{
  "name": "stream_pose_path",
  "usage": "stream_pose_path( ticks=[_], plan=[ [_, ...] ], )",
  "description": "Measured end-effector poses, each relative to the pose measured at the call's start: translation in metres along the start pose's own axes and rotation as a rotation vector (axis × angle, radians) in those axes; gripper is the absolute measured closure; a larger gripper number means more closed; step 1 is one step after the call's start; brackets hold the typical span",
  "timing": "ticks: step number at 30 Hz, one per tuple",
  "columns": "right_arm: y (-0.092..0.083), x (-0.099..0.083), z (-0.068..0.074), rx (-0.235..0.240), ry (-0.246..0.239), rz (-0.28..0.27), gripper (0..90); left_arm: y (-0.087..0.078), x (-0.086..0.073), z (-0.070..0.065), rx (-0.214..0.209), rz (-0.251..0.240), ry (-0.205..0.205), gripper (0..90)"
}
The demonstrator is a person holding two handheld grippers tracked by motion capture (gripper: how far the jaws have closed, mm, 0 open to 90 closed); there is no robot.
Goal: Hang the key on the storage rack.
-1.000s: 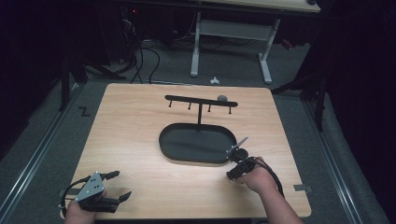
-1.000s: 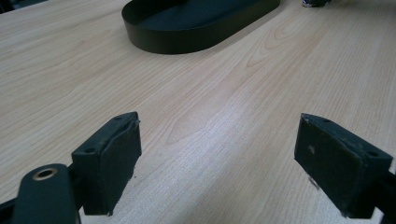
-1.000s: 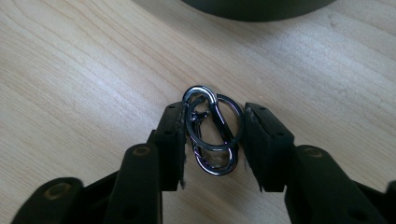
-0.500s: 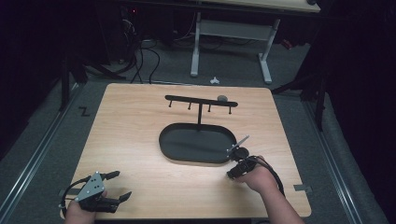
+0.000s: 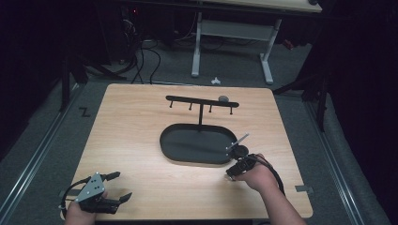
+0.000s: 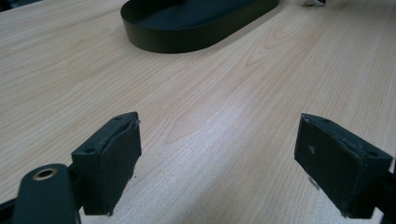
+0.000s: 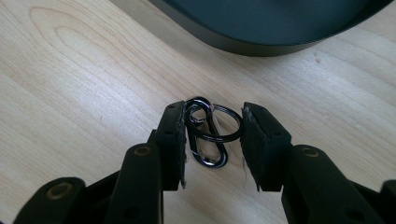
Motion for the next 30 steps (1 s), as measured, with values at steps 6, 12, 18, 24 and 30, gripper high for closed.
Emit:
stream_pose_path(
  ticks=[6,12,18,24,30],
  plan=[
    [-0.014,0.0,0.0,0.003,0.0,0.007,61.5,0.0,0.0,-0.001,0.0,0.001,0.003,15.2],
    [-0.027,0.002,-0.001,0.003,-0.003,0.013,61.6,0.001,0.0,-0.001,-0.003,0.001,0.0,15.2],
    [-0.038,0.004,-0.003,0.004,0.008,0.018,61.6,0.001,0.0,-0.001,-0.005,0.004,0.002,15.2],
    [-0.05,0.009,-0.006,-0.003,0.038,0.036,61.6,0.001,0.0,-0.001,-0.006,0.002,-0.003,15.2],
    [-0.06,0.013,-0.005,-0.002,0.062,0.032,61.7,0.0,0.0,-0.002,-0.007,0.002,0.003,15.2]
  ],
)
Point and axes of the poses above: each handheld gripper's, and its own axes: y roughly forward along the jaws, x roughly out of its top, z roughly to its left, the point moved 3 cm from there along y, roughly forward along the jaws, and after that the axes turned 8 degrees about x, right-handed, at the moved point
